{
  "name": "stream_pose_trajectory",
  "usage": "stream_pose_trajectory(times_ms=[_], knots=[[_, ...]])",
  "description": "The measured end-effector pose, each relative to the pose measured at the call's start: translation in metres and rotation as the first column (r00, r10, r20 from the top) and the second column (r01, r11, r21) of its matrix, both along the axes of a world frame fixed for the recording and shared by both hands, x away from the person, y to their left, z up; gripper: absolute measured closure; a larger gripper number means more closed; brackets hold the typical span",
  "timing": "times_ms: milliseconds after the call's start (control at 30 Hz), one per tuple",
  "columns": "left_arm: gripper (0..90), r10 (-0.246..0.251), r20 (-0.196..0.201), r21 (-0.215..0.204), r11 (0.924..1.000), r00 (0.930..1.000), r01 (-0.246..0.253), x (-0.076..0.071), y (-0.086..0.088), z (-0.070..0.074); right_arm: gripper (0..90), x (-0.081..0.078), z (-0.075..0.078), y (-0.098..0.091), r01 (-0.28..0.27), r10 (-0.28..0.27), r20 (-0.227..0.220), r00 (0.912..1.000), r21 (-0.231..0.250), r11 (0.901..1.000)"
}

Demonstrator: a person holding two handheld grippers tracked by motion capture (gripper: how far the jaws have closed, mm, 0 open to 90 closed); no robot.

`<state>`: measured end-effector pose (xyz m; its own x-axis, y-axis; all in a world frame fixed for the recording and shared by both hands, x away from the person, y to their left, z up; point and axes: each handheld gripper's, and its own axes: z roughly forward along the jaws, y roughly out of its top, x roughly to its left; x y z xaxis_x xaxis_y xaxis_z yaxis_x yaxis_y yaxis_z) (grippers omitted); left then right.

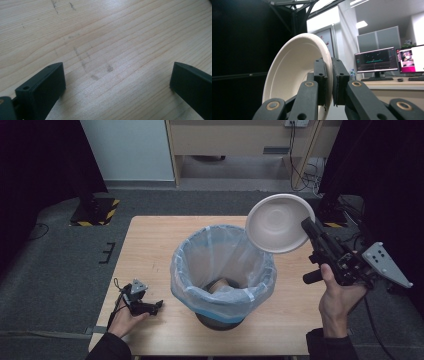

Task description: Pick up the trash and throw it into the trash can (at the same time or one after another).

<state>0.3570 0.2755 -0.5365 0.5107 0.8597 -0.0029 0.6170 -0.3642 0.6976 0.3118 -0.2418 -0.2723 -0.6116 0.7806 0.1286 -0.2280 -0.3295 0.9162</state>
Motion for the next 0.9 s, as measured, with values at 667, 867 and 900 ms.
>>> stream_pose_trajectory(times_ms=[667, 867, 900], knots=[[0.0, 0.000, 0.000, -0.001, 1.0000, 1.0000, 0.000, 0.000, 0.000, 0.000, 83.4, 0.010, -0.016, 0.050, -0.159, 0.148, -0.098, 0.9840, -0.113, 0.9807], [0.0, 0.000, 0.000, -0.001, 1.0000, 1.0000, 0.000, 0.000, 0.000, 0.000, 64.6, 0.015, -0.016, 0.053, -0.212, 0.198, -0.136, 0.9708, -0.097, 0.9724], [0.0, 0.000, 0.000, -0.001, 1.0000, 1.0000, 0.000, 0.000, 0.000, 0.000, 62.6, 0.015, -0.015, 0.050, -0.204, 0.190, -0.136, 0.9724, -0.096, 0.9744]])
